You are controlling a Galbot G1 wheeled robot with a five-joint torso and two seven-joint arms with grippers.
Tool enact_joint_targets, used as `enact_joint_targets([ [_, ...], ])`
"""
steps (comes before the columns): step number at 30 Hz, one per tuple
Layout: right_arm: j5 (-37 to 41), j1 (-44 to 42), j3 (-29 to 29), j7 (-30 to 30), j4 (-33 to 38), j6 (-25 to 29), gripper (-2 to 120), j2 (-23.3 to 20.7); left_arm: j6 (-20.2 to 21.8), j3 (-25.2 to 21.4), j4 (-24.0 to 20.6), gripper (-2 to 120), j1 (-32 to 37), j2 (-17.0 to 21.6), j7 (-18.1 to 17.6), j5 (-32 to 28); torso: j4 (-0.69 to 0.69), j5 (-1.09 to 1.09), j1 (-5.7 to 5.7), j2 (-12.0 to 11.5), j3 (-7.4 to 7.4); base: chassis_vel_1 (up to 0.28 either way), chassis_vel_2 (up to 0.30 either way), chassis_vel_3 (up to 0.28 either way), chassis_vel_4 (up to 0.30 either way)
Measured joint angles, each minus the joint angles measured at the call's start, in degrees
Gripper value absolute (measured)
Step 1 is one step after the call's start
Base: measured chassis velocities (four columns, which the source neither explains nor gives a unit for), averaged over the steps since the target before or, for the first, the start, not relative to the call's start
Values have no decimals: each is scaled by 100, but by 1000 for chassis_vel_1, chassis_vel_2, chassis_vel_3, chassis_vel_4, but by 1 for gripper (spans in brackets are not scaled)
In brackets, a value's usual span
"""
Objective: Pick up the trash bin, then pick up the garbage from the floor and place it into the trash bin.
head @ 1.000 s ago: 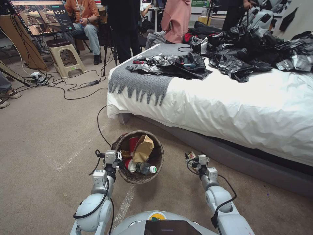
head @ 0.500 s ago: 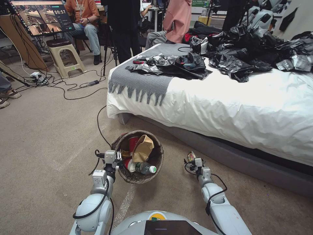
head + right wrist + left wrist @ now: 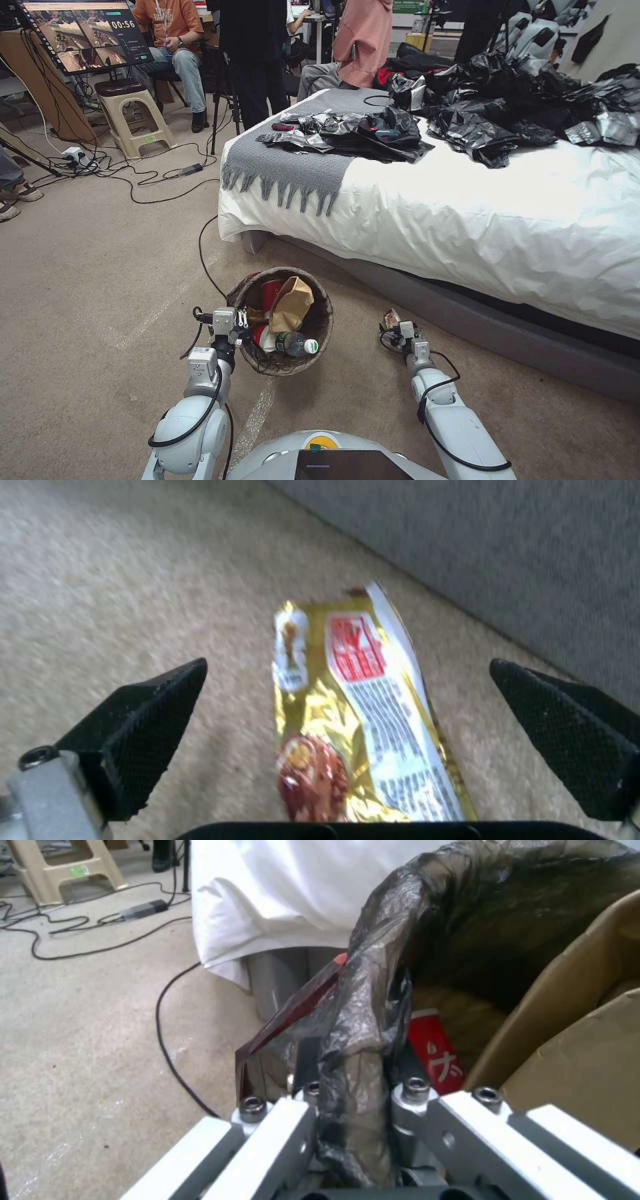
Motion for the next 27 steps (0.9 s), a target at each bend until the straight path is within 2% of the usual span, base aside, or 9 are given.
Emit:
enact_joint_targets([
  [8, -8, 86, 56, -50, -372, 75, 100, 4, 0, -3, 7, 2, 4, -5, -3, 0, -1, 0, 0, 0, 0, 0, 0, 0, 0],
  [12, -6, 133, 96, -64, -547, 114, 92, 10, 0, -6, 7, 2, 9, -7, -5, 0, 0, 0, 0, 0, 0, 0, 0, 0, 0],
  [18, 8, 151, 151, -126, -757, 247, 68, 20, -1, -10, 6, 2, 10, -7, -5, 0, 1, 0, 0, 0, -1, 0, 0, 0, 0],
  [19, 8, 151, 151, -126, -757, 247, 68, 20, -1, -10, 6, 2, 10, -7, -5, 0, 1, 0, 0, 0, -1, 0, 0, 0, 0],
  [22, 8, 130, 169, -130, -765, 275, 52, 23, -2, -6, 6, 2, 9, -9, -5, 0, 2, 1, 0, 0, -1, 0, 0, 0, 0],
  [23, 8, 130, 169, -130, -765, 275, 52, 23, -2, -6, 6, 2, 9, -9, -5, 0, 2, 1, 0, 0, -1, 0, 0, 0, 0],
  [25, 2, 109, 169, -134, -737, 280, 41, 23, -4, -1, 7, 2, 8, -8, -5, 1, 3, 3, 0, 0, -1, 0, 0, 0, 0],
  [26, 2, 109, 169, -134, -737, 280, 41, 23, -4, -1, 7, 2, 8, -8, -5, 1, 3, 3, 0, 0, -1, 0, 0, 0, 0],
  [27, 0, 103, 176, -127, -721, 280, 36, 23, -4, 2, 7, 2, 7, -8, -5, 1, 2, 3, 0, 0, -1, 0, 0, 0, 0],
])
